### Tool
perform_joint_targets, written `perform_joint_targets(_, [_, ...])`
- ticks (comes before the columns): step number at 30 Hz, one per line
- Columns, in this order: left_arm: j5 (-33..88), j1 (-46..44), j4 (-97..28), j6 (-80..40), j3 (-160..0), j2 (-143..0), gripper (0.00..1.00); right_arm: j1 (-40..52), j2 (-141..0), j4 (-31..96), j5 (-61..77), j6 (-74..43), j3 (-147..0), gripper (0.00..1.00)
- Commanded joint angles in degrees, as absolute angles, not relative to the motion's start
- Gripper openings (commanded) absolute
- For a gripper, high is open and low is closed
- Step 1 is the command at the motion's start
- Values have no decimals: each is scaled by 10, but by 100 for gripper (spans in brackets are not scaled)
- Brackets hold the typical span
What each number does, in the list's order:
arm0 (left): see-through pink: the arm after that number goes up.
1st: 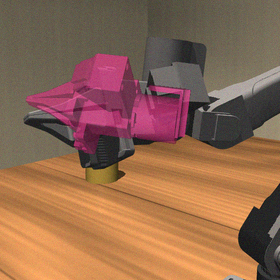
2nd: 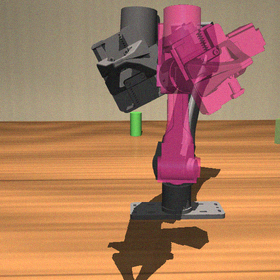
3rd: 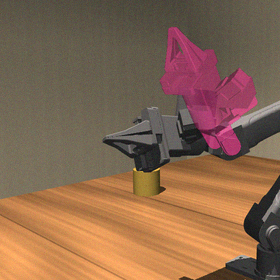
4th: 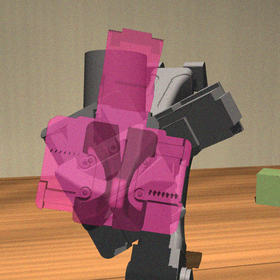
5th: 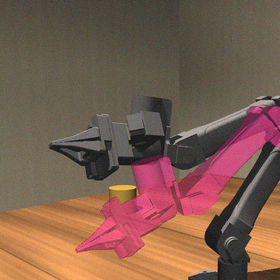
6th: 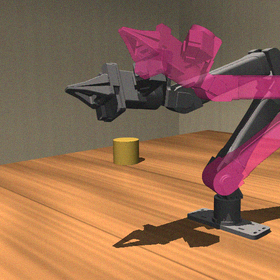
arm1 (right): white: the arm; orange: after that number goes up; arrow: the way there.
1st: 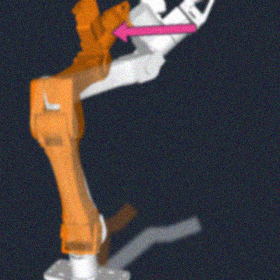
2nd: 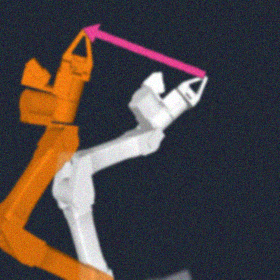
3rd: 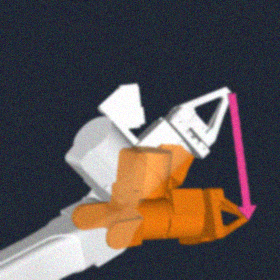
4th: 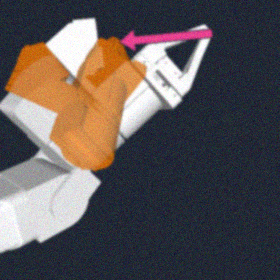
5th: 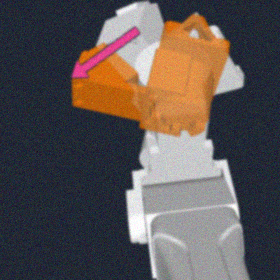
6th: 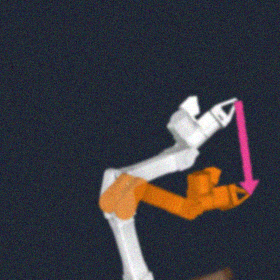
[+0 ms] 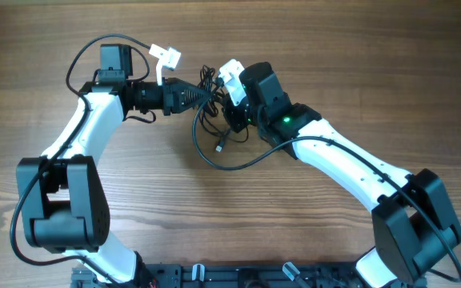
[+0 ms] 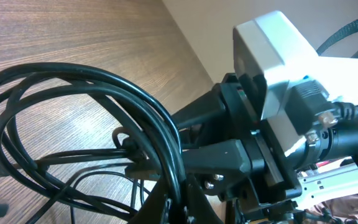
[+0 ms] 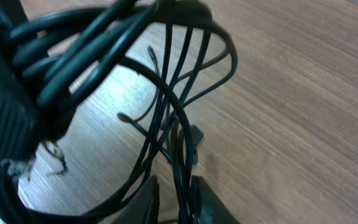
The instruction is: Untangle cables
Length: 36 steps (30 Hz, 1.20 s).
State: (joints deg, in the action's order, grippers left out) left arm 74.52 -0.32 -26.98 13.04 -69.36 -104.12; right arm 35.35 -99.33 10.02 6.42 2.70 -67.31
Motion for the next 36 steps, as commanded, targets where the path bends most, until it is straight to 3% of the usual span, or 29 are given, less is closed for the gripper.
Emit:
perform_joint_targets(1, [765, -2, -268, 146, -693, -1048, 6, 352, -1002, 108, 78, 30, -678, 12])
perform_joint_targets(4, [765, -2, -267, 145, -693, -1048, 6, 352, -1000, 96, 78, 30, -678, 4])
perform_joint_targets(7, [759, -1, -260, 136, -693, -1048, 5, 352, -976, 72, 105, 30, -678, 4])
perform_joint_targets(11, [651, -2, -233, 32, -693, -1048, 4, 352, -927, 67, 182, 28, -678, 4])
perform_joint_targets(17, [586, -1, -229, -12, -693, -1048, 4, 352, -860, 65, 170, 4, -678, 4])
perform_joint_targets(24, [586, -1, -229, -12, -693, -1048, 4, 352, -837, 148, -67, -177, -678, 4])
perform_joint_targets(31, [586, -1, -228, -11, -693, -1048, 4, 352, -841, 323, -80, -361, -678, 5])
perform_joint_targets(32, [586, -1, -227, -11, -693, -1048, 4, 352, -841, 356, -67, -399, -678, 18])
perform_joint_targets(33, [586, -1, -226, -11, -693, -1048, 4, 352, -841, 377, -50, -414, -678, 52])
perform_joint_targets(34, [586, -1, -226, -11, -693, -1048, 4, 352, -841, 395, -32, -416, -678, 69])
perform_joint_targets(36, [586, -1, -225, -11, -693, -1048, 4, 352, -841, 409, -27, -413, -678, 75])
